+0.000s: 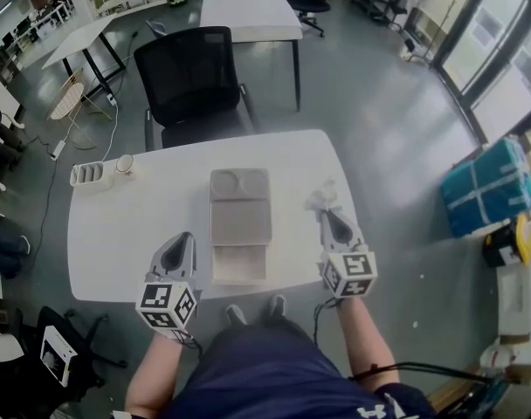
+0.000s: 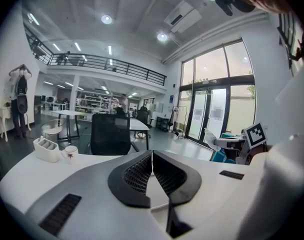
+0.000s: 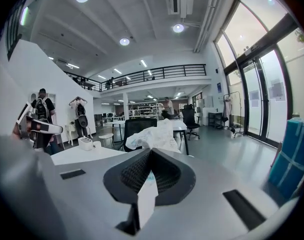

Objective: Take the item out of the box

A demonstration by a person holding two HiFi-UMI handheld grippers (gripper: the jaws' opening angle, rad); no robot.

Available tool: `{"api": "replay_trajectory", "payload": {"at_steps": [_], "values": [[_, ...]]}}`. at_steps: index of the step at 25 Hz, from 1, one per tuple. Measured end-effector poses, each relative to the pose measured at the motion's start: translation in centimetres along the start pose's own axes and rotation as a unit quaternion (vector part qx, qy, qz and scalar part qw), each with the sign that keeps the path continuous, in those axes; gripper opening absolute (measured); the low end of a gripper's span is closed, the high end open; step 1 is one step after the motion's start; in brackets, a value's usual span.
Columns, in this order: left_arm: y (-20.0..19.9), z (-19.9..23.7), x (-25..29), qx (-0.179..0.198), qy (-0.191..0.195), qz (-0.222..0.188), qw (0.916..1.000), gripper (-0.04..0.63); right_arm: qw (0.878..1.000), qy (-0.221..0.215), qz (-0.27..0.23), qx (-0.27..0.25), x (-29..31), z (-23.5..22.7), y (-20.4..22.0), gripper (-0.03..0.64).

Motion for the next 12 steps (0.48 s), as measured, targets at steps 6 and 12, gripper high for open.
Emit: {"api": "replay_trajectory", "payload": {"at_steps": [6, 12], "values": [[0.7, 0.6, -0.7, -0.005, -0.015, 0.010, 0.9998, 0.032, 0.997, -0.001, 0.066, 0.044, 2.3, -2.2, 6.6, 0.017], [1.0, 0.7, -1.4, -0.010, -0.027, 0.013, 0.9995, 0.032, 0.985, 0.004, 0.161, 0.068, 4.5, -4.2, 15.1, 0.017]]}}
Point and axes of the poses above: the fingertips, and each gripper's own axes: x forward along the fingers, z to its left, y out of its underside, the point moved 4 cm from there along -x, backward along the fingers, and after that the axes turned 15 degrees about -y, right-handed, at the moved point
